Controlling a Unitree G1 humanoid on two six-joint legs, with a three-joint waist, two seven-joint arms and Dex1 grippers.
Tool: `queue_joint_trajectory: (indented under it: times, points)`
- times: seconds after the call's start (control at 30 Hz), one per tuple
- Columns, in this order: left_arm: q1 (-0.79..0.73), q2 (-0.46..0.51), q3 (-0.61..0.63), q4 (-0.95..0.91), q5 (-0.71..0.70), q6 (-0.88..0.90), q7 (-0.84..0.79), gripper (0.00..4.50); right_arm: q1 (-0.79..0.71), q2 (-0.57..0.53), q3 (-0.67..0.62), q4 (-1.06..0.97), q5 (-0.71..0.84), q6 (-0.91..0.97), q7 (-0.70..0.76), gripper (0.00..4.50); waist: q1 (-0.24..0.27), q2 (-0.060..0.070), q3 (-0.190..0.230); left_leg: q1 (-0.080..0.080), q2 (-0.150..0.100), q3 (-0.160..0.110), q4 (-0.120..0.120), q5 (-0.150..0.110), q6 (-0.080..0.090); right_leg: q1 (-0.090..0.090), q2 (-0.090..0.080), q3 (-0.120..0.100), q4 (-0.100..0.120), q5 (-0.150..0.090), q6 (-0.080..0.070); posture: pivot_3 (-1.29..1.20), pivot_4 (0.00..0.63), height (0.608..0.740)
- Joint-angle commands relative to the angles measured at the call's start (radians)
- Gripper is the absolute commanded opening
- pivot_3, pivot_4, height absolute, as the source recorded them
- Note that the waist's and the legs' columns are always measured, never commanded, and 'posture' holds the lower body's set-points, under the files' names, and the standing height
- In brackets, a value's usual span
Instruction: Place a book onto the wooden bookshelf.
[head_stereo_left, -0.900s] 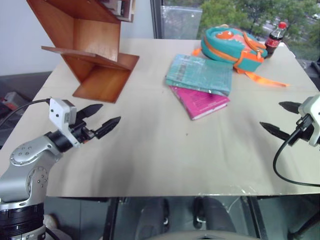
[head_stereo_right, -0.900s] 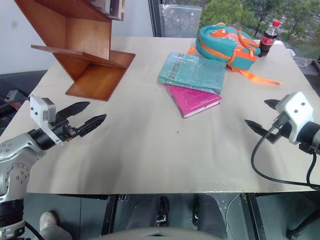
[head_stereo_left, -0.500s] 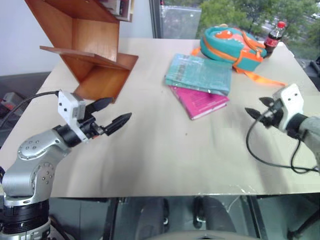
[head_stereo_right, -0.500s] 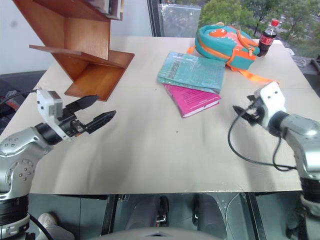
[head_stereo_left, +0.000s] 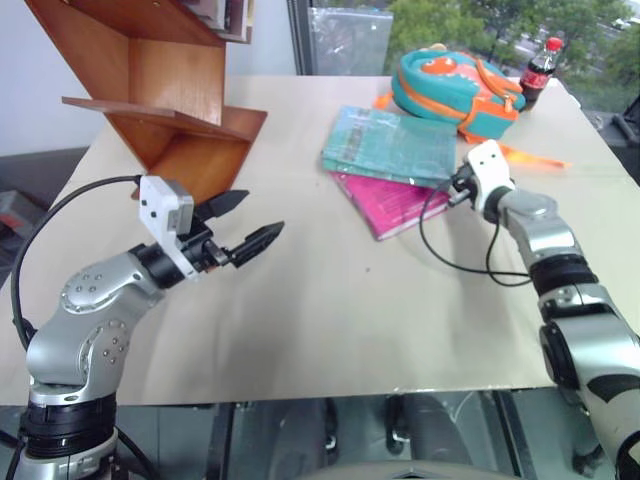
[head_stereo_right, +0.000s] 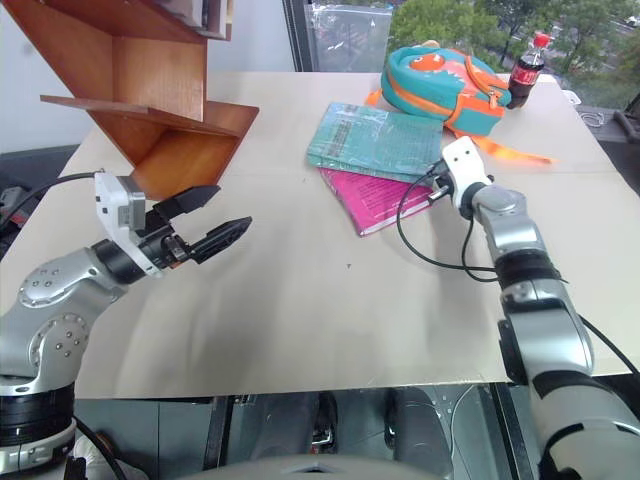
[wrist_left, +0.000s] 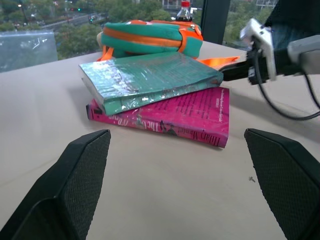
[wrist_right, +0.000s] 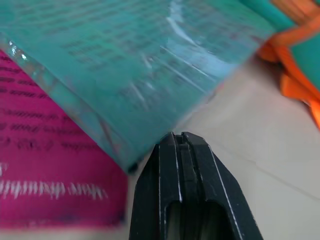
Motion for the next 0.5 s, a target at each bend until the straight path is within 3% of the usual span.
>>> queue_joint_trajectory:
  times: [0.03, 0.27, 0.5]
  points:
    - [0.03, 0.0, 0.04, -0.065, -0.014, -0.003, 0.02, 4.5, -0.02, 0.013, -0.012, -0.031, 0.026, -0.107, 0.103, 0.05, -0.001, 0.0, 0.0, 0.0, 0.0, 0.0, 0.0, 0.0, 0.0, 0.0, 0.0, 0.0, 0.0, 0.0, 0.0, 0.0, 0.15, 0.74]
    - [0.065, -0.005, 0.045, -0.091, -0.024, -0.002, 0.044, 4.5, 0.102, 0.05, 0.012, -0.274, 0.074, -0.069, 0.248, 0.05, 0.0, 0.001, 0.0, 0.002, 0.001, -0.001, -0.003, 0.001, -0.002, 0.0, 0.0, 0.001, 0.0, 0.0, 0.0, 0.0, 0.15, 0.74]
    - [0.029, -0.003, 0.026, -0.062, -0.021, 0.001, 0.046, 4.5, 0.16, 0.125, 0.052, -0.381, 0.067, -0.025, 0.251, 0.05, 0.0, 0.001, 0.0, 0.002, 0.0, 0.0, -0.003, 0.002, -0.003, 0.0, 0.0, 0.0, 0.001, 0.0, 0.0, 0.0, 0.15, 0.74]
